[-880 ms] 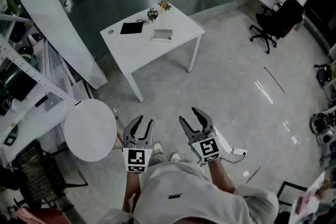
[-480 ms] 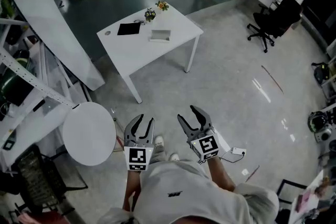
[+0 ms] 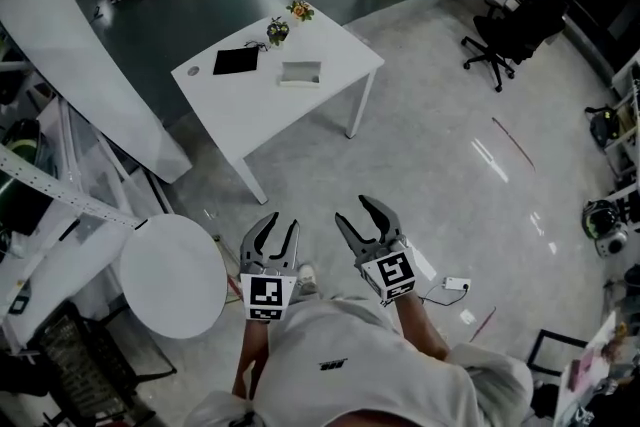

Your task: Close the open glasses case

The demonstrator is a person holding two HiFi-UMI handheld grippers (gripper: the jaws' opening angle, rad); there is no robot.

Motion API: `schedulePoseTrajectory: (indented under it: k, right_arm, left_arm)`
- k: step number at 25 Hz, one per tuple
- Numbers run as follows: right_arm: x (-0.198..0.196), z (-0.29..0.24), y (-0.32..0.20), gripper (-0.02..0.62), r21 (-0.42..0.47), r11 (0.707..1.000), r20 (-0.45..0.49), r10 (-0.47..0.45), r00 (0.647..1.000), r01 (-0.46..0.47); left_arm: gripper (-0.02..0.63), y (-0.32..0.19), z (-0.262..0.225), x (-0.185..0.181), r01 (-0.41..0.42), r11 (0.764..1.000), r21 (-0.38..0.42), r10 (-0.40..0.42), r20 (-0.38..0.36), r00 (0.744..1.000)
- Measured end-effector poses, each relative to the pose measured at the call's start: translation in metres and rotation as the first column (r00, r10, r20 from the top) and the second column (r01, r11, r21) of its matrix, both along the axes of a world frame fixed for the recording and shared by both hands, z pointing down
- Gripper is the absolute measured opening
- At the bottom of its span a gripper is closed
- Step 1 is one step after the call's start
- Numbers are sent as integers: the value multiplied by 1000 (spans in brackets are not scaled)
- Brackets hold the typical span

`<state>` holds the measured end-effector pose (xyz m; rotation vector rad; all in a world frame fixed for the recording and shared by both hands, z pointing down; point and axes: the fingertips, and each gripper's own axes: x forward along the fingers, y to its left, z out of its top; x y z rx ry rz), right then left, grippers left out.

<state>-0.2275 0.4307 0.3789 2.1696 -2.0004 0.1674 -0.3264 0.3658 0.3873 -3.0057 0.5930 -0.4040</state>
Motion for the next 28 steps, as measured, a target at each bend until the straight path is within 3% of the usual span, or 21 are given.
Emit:
schedulePoseTrajectory:
  k: [14, 28]
  right_arm:
    - [19, 11, -55, 230, -38, 996, -10, 83, 997, -83]
    - [50, 18, -97, 218, -41, 991, -8, 130, 991, -130]
  left_arm:
    - [153, -69, 5, 27, -85, 996, -5, 85, -2, 996]
    - [144, -115, 11, 57, -108, 994, -19, 107, -20, 994]
